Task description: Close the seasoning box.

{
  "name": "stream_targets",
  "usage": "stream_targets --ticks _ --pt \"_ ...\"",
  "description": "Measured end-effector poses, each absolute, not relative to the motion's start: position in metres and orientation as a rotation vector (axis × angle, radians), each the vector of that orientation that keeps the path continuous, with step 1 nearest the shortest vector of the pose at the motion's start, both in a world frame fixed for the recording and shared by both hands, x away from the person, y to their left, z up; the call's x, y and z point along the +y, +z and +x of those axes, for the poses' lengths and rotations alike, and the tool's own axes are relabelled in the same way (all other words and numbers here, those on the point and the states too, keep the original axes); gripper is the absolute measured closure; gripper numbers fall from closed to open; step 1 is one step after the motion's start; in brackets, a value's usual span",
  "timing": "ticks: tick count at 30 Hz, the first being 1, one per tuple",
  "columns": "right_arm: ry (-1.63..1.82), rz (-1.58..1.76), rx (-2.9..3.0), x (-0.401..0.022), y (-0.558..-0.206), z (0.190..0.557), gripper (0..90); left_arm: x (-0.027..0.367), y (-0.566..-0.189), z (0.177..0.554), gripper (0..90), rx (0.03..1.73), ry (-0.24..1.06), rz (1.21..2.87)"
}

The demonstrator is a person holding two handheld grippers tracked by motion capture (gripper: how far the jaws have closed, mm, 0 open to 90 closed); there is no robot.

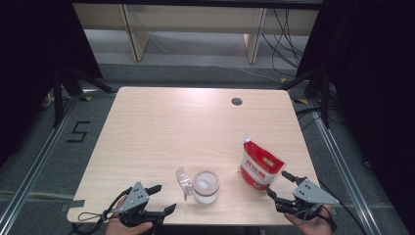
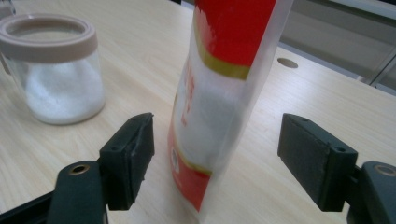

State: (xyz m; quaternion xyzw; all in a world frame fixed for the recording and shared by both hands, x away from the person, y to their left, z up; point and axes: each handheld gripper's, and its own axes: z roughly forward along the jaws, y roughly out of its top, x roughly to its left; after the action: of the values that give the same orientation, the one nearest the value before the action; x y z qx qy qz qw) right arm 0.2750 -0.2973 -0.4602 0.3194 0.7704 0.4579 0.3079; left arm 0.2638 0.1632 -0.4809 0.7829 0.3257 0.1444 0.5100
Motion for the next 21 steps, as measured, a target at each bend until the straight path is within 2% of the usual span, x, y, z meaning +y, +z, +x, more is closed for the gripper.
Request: stream_targets --ticks 6,21 --pt "1.203 0.880 2.067 -0.297 -0.463 0.269 17.3 0.164 -0.477 0.266 21.7 0.784 0.331 1.872" --pt "1.193 0.869 2.101 -0.294 -0.467 0.254 17.0 0.159 -0.466 0.264 22.3 0.788 0.348 1.870"
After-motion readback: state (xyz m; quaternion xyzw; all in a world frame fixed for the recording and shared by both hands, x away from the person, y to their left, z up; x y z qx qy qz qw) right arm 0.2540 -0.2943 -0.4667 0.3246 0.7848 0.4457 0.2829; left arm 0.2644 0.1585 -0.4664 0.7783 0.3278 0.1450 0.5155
